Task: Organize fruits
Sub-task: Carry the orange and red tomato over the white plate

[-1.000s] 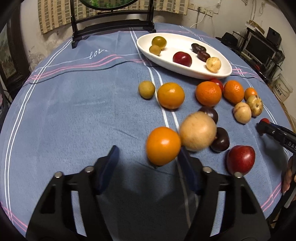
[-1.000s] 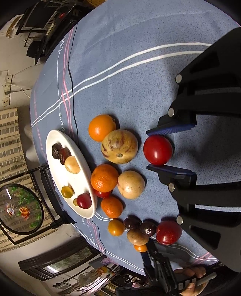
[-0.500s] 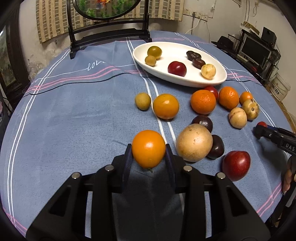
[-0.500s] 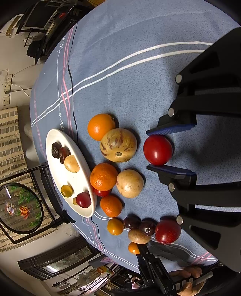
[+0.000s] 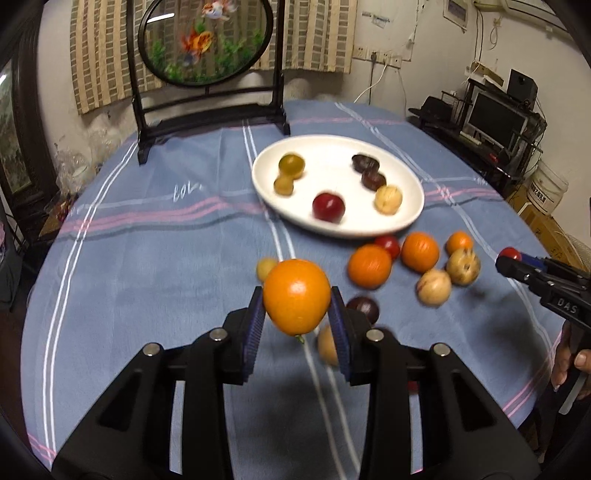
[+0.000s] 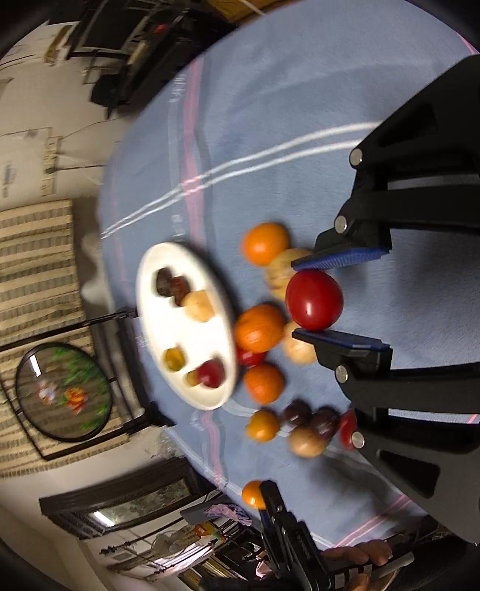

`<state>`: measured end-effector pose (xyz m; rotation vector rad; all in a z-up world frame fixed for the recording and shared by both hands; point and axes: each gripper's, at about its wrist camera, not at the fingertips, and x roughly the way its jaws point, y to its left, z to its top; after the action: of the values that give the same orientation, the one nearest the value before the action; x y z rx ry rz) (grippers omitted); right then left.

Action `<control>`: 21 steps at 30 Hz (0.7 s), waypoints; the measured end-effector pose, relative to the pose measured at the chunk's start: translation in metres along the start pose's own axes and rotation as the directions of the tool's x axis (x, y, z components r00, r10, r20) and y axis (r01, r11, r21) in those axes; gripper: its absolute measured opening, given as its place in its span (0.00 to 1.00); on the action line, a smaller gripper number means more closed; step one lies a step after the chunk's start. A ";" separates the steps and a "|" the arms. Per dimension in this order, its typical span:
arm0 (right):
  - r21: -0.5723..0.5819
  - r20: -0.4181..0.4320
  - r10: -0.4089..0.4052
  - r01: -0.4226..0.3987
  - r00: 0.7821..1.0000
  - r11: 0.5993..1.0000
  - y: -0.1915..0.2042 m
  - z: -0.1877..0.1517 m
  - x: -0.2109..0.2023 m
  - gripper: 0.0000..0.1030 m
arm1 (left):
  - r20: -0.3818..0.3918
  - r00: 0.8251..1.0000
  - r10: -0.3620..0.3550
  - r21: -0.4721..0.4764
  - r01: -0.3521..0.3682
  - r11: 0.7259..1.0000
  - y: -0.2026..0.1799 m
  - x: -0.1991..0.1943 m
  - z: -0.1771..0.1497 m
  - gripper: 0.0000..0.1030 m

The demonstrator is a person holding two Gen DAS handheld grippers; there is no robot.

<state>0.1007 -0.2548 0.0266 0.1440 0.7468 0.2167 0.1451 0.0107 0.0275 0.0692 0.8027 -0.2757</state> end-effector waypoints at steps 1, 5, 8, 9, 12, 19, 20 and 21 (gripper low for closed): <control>-0.013 0.015 0.003 -0.003 1.000 1.000 0.003 0.006 -0.003 0.31 | 0.011 1.000 0.004 0.007 -0.004 1.000 -0.003 -0.001 0.007 0.34; -0.064 0.075 0.013 -0.009 0.997 0.998 0.015 0.034 -0.007 0.31 | 0.053 0.999 0.007 0.031 -0.008 0.999 -0.015 -0.003 0.033 0.34; -0.085 0.090 0.027 -0.019 0.996 0.996 0.021 0.052 -0.001 0.31 | 0.064 0.998 -0.001 0.031 -0.001 1.000 -0.019 0.003 0.051 0.34; -0.091 0.089 0.031 -0.022 0.996 0.996 0.023 0.056 0.004 0.31 | 0.065 0.998 -0.002 0.027 0.000 1.000 -0.020 0.006 0.056 0.34; -0.111 0.082 0.037 -0.027 0.996 0.993 0.029 0.072 0.021 0.31 | 0.056 0.998 -0.007 0.009 0.006 1.000 -0.020 0.018 0.074 0.34; -0.141 0.033 0.030 -0.025 0.999 0.990 0.033 0.109 0.073 0.31 | 0.007 1.000 0.005 -0.043 -0.005 0.999 -0.010 0.067 0.104 0.34; -0.146 0.022 0.027 -0.024 0.999 0.989 0.032 0.111 0.080 0.31 | -0.010 1.000 0.007 -0.052 -0.008 0.999 -0.008 0.077 0.108 0.34; -0.150 0.010 0.025 -0.023 1.000 0.988 0.033 0.114 0.088 0.31 | -0.020 1.000 0.008 -0.059 -0.010 0.998 -0.006 0.084 0.110 0.34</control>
<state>0.2370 -0.2074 0.0584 0.0119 0.7145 0.2940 0.2762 -0.0315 0.0438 0.0205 0.8297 -0.2431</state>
